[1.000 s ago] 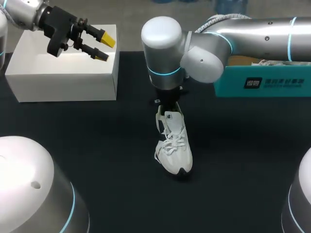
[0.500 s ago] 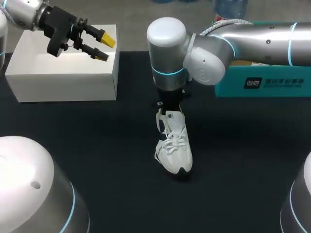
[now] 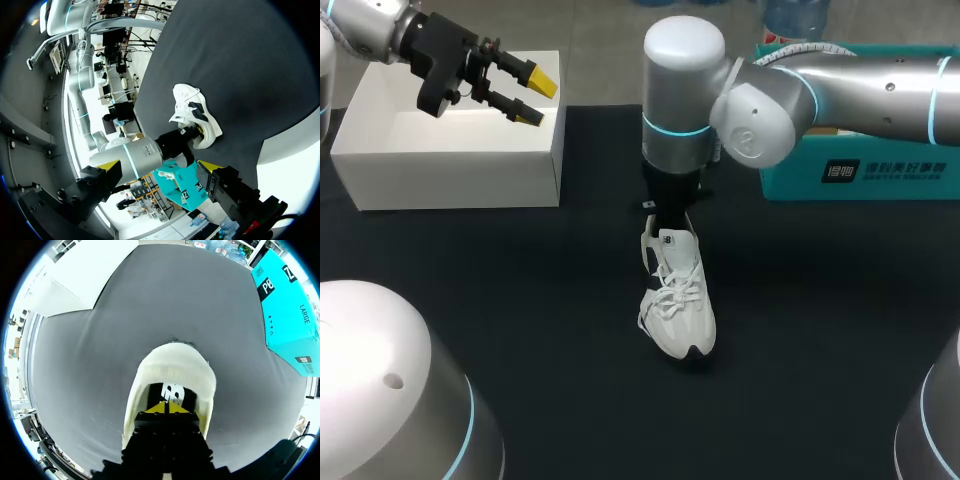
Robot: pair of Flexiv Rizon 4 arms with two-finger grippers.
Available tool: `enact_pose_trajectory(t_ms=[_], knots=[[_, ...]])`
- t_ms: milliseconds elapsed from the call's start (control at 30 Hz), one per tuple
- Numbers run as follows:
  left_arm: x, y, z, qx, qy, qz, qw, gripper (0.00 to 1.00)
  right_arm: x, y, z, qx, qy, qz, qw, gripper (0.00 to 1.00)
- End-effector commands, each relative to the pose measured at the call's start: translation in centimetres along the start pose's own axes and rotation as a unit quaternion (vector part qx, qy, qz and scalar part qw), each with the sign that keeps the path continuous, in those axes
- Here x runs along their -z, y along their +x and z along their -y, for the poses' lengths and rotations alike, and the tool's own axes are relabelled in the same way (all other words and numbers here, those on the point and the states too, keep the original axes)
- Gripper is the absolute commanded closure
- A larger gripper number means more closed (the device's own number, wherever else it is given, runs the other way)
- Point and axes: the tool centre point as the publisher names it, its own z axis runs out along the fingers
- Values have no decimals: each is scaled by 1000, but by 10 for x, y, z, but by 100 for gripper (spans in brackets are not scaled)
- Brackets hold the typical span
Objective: Take the shoe out of the shoebox, open the shoe tongue, remove and reinsert the insole, then place the shoe into the shoebox
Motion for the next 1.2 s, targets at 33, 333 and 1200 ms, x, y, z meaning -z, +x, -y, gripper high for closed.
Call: enact_pose_trajectory(t_ms=[33,333,1200], knots=[[0,0,0,0,1,-2,1000,0,2,-8,8,0,13,-13,1000,100],[0,0,0,0,1,-2,1000,0,-20,-7,10,8,62,-38,997,100],[0,0,0,0,1,-2,1000,0,24,2,19,7,127,-57,990,100]])
